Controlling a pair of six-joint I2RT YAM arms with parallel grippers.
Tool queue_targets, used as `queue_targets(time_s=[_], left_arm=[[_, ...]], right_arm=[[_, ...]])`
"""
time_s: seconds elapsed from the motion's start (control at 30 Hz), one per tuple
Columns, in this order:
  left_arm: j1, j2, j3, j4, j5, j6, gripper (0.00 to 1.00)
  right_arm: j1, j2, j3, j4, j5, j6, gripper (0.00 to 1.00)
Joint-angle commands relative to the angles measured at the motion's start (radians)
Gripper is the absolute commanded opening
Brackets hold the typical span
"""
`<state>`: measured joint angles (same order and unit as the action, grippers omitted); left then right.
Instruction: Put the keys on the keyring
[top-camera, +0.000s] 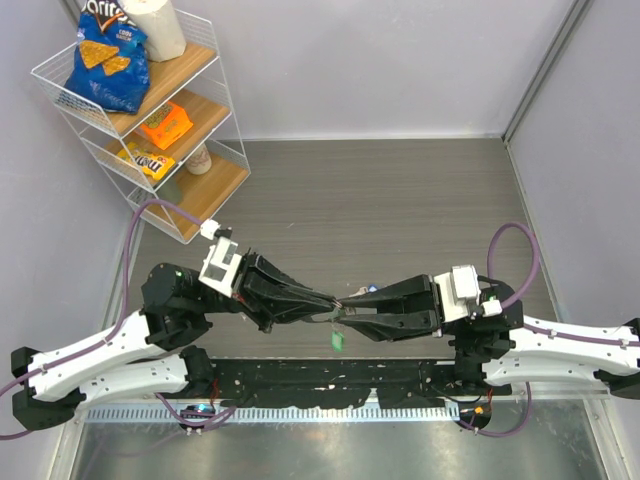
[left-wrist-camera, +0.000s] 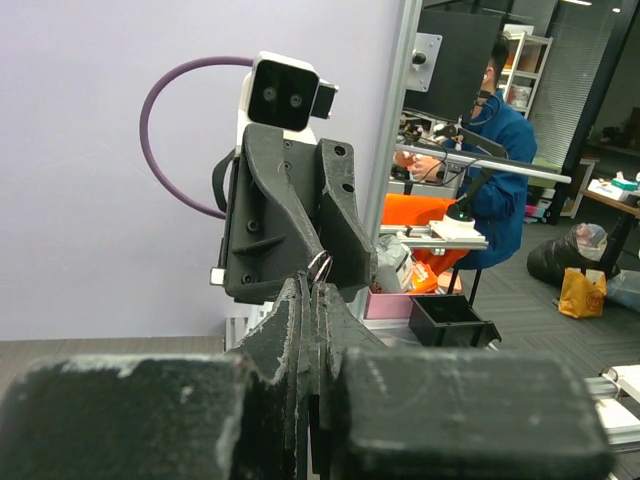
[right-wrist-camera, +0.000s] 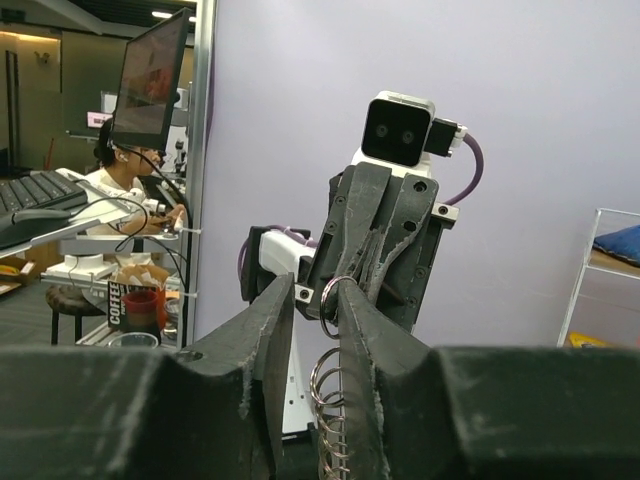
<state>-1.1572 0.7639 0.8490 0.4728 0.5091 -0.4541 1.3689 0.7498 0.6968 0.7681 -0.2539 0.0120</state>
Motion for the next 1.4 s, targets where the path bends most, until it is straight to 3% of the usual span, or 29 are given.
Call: queue_targets(time_s=[0.0, 0.5, 0.83, 1.1, 1.37], left_arm=[[-0.002, 0.0, 0.036, 0.009, -0.009, 0.02, 0.0], [-0.002, -0.012, 0.038, -0.019, 0.012, 0.025, 0.0], [-0.002, -0.029, 0.042, -0.108, -0.024, 0.061, 0.0], [-0.002, -0.041, 0.048, -0.201, -0.099, 0.094, 0.0], [-0.001, -0.049, 0.051, -0.306, -0.164, 0.123, 0.0]], right_arm=[[0.002, -0.015, 0.044, 0.017, 0.005, 0.017, 0.32], [0.001, -0.104, 0.058, -0.122, 0.114, -0.04, 0.45], [0.002, -0.112, 0.208, -0.514, 0.165, 0.022, 0.49], [0.002, -0.07, 0.311, -0.794, 0.215, 0.095, 0.47], [0.002, -0.079, 0.354, -0.958, 0.286, 0.189, 0.46]])
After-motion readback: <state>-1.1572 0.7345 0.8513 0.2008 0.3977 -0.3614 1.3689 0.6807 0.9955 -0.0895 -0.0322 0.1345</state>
